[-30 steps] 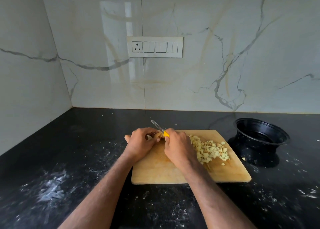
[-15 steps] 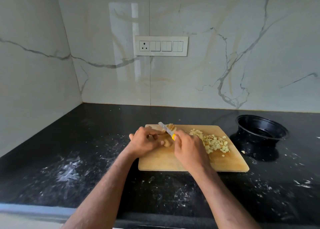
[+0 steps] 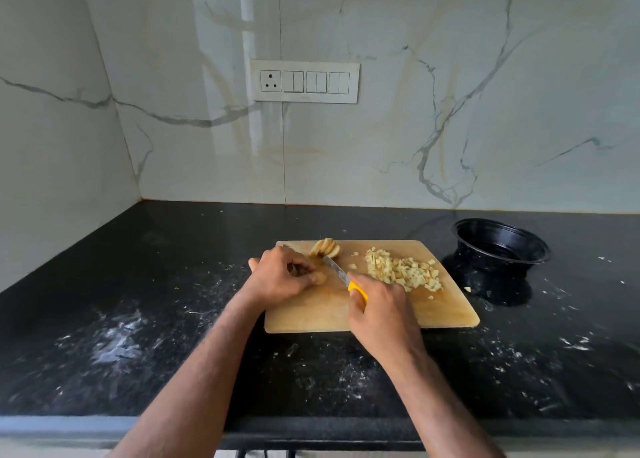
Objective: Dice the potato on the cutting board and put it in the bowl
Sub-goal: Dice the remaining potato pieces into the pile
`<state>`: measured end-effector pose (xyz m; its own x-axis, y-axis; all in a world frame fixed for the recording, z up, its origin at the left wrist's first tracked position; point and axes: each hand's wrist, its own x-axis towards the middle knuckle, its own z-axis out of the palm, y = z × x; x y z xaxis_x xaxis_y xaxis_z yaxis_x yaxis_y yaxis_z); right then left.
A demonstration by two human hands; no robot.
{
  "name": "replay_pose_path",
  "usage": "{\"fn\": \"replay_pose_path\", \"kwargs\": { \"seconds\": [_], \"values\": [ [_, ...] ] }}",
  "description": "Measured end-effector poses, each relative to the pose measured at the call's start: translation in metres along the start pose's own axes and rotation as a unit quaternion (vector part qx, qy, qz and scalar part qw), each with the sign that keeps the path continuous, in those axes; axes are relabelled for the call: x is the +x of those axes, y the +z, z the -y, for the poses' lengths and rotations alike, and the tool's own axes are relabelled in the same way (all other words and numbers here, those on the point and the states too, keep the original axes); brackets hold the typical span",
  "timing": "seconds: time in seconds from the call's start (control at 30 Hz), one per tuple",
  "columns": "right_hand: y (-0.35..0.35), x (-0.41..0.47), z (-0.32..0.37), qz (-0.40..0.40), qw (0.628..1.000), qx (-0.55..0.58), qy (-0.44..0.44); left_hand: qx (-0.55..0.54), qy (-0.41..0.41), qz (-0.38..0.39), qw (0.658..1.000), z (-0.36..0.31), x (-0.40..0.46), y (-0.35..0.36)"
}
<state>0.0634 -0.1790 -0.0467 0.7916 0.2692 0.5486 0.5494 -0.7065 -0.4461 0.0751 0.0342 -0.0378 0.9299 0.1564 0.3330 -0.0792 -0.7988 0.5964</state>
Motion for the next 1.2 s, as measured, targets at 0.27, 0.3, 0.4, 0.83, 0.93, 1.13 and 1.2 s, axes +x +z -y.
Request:
{"fn": "replay_pose_path", "kwargs": {
  "seconds": [0.27,0.3,0.4,0.83,0.93,1.13,1.2],
  "values": [
    [0.002,0.000,0.004,0.002,1.000,-0.015,-0.007,0.017,0.011,-0.022,1.000,0.000,0.001,0.008],
    [0.002,0.000,0.003,0.008,1.000,-0.020,-0.004,0.016,0.015,-0.023,0.999,0.001,0.002,0.009],
    [0.003,0.000,0.002,0.011,1.000,-0.021,-0.002,0.017,0.041,-0.024,0.999,0.003,0.003,0.010],
    [-0.001,-0.003,0.002,0.042,0.998,-0.045,-0.008,0.027,0.037,-0.026,0.999,-0.003,0.000,0.010],
    [-0.002,0.000,-0.001,0.067,0.997,-0.036,0.003,0.016,0.037,-0.021,0.999,-0.005,-0.001,0.009],
    [0.001,-0.001,-0.002,0.058,0.998,-0.027,0.015,0.029,0.026,-0.036,0.999,-0.004,-0.002,0.010],
    [0.001,-0.001,-0.001,0.054,0.998,-0.014,0.024,0.028,0.038,-0.039,0.998,-0.004,-0.002,0.011]
  ]
}}
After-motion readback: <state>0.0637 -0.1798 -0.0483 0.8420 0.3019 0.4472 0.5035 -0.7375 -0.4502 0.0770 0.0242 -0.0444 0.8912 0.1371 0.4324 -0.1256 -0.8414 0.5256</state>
